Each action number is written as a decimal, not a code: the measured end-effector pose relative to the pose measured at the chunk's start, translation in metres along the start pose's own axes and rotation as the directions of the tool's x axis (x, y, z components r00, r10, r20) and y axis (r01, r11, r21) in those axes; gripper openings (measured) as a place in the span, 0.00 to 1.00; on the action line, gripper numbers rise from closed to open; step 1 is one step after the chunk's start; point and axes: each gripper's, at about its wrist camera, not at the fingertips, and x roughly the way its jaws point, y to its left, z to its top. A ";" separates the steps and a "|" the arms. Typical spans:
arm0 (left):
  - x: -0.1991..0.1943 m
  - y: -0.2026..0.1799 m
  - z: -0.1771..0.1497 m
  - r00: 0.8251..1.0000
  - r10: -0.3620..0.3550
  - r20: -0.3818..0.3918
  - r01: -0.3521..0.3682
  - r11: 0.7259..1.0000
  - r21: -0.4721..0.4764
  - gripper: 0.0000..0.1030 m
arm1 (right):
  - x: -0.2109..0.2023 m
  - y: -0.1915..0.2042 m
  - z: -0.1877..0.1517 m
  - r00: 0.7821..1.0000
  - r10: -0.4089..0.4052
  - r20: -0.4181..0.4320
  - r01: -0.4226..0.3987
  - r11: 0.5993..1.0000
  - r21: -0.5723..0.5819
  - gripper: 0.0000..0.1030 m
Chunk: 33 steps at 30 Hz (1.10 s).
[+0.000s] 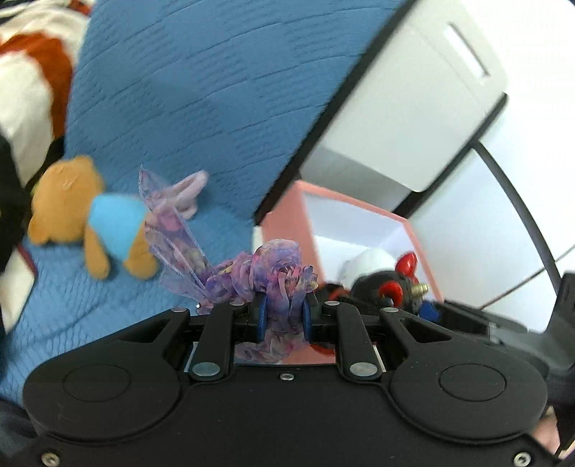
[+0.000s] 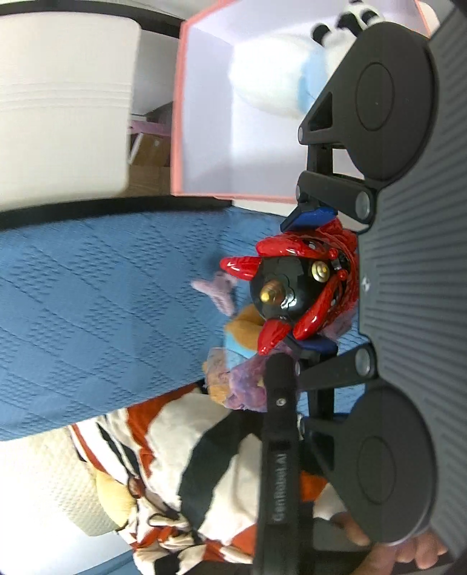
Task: Organize objects
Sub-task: 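Carry trinket with left gripper while right gripper carries lion figure into pink box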
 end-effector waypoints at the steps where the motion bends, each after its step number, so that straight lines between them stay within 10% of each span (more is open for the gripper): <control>1: -0.001 -0.009 0.005 1.000 -0.004 -0.005 0.005 1.000 0.011 0.17 | -0.005 -0.003 0.006 1.000 -0.002 0.013 0.002 1.000 -0.003 0.59; 15: 0.013 -0.093 0.031 0.996 -0.090 -0.009 0.091 0.992 0.082 0.17 | -0.072 -0.080 0.038 0.988 -0.083 0.130 0.073 0.994 0.080 0.59; 33: 0.107 -0.131 -0.028 0.981 -0.108 -0.162 0.125 0.988 0.096 0.17 | -0.053 -0.171 -0.057 0.977 -0.212 0.025 0.203 0.959 0.199 0.59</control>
